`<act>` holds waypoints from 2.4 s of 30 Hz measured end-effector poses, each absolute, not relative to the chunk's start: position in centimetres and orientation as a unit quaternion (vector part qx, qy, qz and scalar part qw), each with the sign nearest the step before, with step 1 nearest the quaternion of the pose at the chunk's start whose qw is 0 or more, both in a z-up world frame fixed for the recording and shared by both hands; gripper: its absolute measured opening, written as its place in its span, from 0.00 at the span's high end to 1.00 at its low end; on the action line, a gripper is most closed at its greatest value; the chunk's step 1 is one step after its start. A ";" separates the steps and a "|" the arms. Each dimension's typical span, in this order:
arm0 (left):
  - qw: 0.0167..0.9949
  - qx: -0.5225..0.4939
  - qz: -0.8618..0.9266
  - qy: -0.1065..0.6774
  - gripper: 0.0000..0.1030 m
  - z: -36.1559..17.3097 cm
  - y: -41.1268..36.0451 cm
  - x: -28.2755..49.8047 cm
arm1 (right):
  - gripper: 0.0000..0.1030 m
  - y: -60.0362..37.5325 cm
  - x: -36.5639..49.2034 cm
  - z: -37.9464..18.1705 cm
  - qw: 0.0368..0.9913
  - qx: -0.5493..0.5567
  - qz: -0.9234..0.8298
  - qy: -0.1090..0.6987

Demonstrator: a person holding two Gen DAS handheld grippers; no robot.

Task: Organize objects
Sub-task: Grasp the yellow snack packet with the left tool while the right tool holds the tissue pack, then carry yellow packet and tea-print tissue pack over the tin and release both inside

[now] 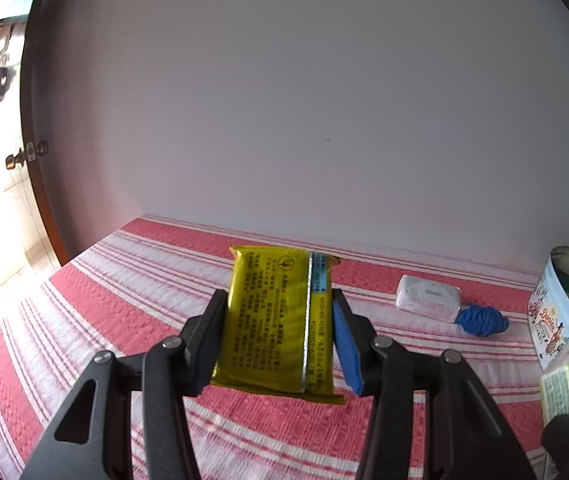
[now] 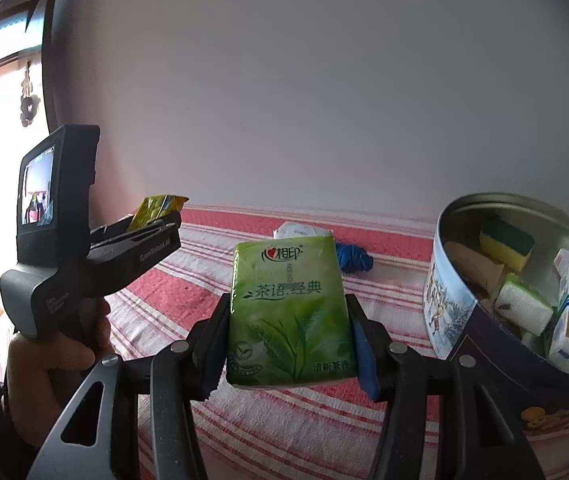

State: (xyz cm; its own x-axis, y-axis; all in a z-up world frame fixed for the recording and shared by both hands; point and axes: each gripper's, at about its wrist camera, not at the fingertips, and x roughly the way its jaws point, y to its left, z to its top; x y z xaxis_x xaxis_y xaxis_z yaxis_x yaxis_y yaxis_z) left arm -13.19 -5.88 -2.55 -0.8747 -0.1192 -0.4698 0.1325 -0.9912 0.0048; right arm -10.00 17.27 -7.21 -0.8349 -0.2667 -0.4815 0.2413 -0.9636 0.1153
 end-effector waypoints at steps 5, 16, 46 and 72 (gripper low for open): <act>0.064 0.239 -0.969 0.027 0.52 -2.9 -6.9 -12.8 | 0.46 17.0 -9.6 -6.9 0.127 0.237 -0.963 -0.008; 0.076 0.209 -0.975 0.004 0.52 -2.9 -6.8 -10.5 | 0.46 18.9 -10.6 -7.3 0.136 0.237 -0.962 0.000; -0.047 0.232 -0.966 0.101 0.52 -2.3 -1.4 -8.7 | 0.46 27.7 -11.7 -6.5 0.053 0.150 -0.987 0.032; -0.171 0.213 -0.962 0.022 0.52 0.0 15.9 -9.2 | 0.46 48.4 -17.7 -6.9 -0.132 0.141 -0.973 -0.123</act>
State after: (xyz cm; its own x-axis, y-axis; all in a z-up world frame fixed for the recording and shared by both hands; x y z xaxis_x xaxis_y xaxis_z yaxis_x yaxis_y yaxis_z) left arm -9.18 15.86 0.03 -0.8509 0.3383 -0.4018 -0.3196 -0.9405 -0.1152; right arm -17.69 48.43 -6.94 -0.9252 0.2218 -0.3078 -0.2914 -0.9350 0.2020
